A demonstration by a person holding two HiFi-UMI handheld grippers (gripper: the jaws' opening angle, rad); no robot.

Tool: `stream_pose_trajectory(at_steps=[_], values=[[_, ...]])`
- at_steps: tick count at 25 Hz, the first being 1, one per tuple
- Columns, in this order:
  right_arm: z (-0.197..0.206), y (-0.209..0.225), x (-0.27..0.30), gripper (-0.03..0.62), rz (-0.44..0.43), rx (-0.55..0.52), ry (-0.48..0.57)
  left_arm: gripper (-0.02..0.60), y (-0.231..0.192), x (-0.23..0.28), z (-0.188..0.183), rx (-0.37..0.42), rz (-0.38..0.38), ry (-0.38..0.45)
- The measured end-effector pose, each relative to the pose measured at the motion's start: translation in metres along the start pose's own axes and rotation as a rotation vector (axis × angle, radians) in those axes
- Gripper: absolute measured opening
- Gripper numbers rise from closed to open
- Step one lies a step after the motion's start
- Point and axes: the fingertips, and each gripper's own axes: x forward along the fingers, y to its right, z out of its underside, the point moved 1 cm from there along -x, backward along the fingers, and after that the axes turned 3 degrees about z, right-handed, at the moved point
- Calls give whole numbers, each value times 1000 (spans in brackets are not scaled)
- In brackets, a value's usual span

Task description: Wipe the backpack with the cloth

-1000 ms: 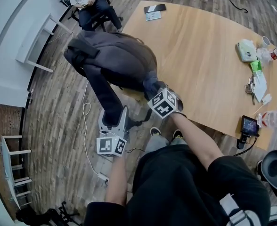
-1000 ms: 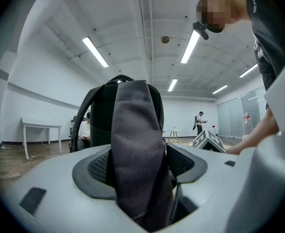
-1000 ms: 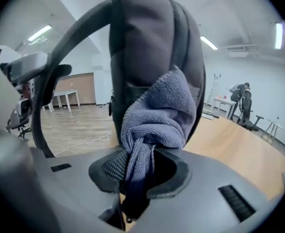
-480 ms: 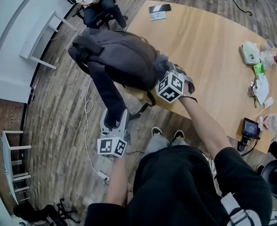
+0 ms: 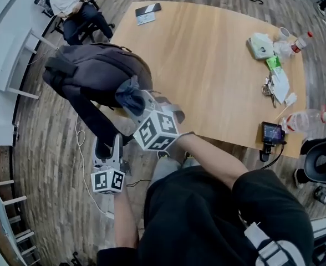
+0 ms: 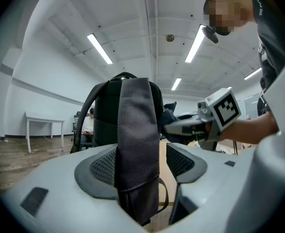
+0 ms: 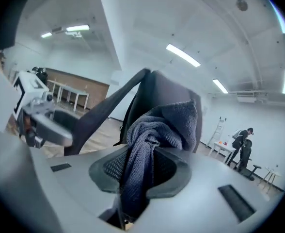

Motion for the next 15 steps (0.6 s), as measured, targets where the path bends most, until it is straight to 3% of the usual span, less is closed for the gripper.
stream_pose_trajectory(at_steps=[3,6,11,15], values=[[-6,47,-8,101,70,119,51,314,2,4,4,-4,10,-4],[21,84,2,101,106,193,-2,314,3,8,9,-15,23,-7],[25,99,26,101,99,105,-62,314,7,14,10,-10,44,-7],[-10,105,4,101,165,6,-17,313,14,16,14,-23,60,-13]])
